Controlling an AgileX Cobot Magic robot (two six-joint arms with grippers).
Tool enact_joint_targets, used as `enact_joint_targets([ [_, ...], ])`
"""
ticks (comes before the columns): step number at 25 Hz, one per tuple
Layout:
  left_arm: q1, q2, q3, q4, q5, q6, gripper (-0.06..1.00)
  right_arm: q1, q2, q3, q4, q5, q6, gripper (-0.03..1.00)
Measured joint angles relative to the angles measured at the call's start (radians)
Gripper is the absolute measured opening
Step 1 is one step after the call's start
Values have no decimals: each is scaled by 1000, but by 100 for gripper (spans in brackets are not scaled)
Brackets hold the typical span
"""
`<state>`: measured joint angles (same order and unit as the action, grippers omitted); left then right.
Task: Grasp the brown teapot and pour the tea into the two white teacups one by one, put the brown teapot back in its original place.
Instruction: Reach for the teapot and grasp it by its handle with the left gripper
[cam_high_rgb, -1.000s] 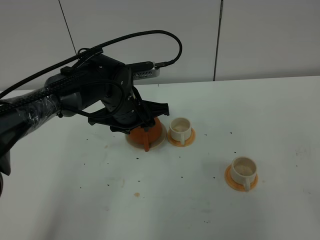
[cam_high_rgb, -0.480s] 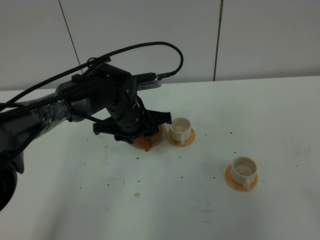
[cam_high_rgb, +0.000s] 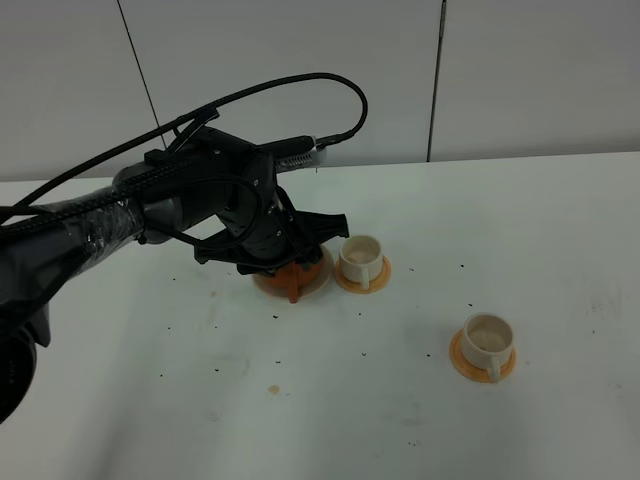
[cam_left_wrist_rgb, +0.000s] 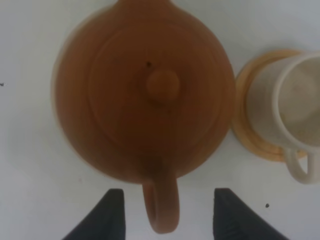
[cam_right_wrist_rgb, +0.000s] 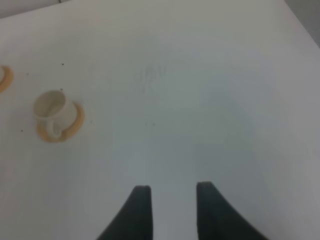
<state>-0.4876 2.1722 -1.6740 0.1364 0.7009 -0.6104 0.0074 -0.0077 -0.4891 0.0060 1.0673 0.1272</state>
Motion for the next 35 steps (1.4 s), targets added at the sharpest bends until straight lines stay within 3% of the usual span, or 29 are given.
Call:
enact_joint_targets([
  [35, -3, 39, 0, -13, -17, -47, 45, 0, 0, 1, 0, 0, 0, 22],
])
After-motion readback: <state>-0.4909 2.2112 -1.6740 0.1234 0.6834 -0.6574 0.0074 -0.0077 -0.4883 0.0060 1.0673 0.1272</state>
